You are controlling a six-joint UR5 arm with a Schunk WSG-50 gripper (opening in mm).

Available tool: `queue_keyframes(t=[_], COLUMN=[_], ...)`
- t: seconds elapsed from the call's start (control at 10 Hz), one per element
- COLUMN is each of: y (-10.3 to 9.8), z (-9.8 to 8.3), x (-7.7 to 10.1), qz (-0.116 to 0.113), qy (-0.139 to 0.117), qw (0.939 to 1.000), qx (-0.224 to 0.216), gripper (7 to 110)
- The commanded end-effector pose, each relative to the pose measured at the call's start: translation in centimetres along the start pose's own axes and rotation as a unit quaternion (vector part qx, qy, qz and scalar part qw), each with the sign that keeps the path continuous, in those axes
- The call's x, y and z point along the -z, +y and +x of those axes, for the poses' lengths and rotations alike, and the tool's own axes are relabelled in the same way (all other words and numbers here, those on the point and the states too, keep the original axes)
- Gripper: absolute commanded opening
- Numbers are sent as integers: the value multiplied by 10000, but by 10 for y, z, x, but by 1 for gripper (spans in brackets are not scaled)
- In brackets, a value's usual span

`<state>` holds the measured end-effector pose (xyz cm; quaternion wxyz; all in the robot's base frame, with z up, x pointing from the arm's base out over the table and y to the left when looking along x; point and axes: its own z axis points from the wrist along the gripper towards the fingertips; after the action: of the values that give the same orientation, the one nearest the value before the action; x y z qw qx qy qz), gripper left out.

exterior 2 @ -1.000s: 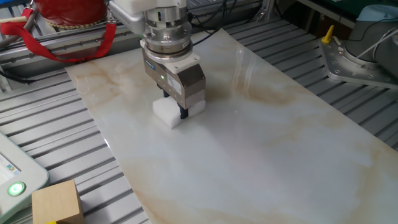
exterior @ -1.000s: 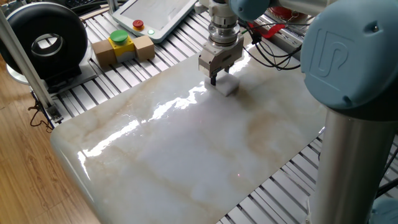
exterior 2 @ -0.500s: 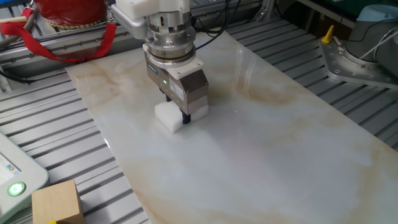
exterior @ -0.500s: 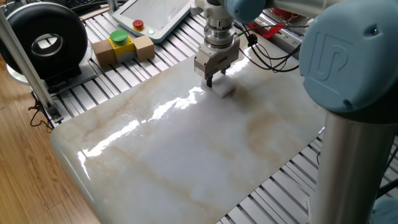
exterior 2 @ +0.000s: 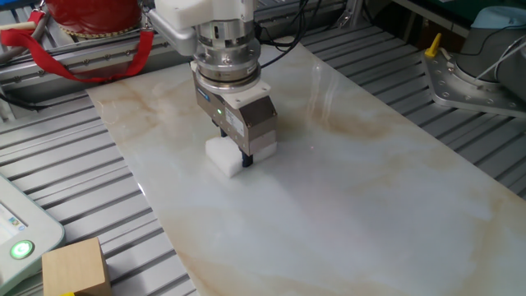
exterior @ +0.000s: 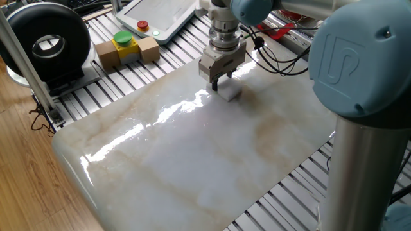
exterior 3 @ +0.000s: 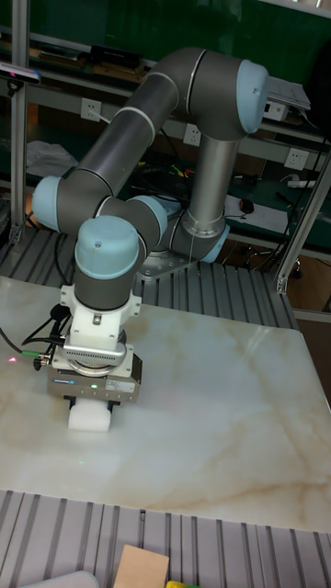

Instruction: Clean the tabletop with a sponge

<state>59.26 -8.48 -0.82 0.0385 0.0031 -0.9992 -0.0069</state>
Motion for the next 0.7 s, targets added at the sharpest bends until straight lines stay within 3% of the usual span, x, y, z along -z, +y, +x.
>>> queue_keyframes(t=[0.0,0.6], y=[-7,-13], z=[-1,0], x=[1,1], qz=[-13,56], qy=[-15,-7], qw=[10000,10000], qx=[12,22], gripper=[7,7])
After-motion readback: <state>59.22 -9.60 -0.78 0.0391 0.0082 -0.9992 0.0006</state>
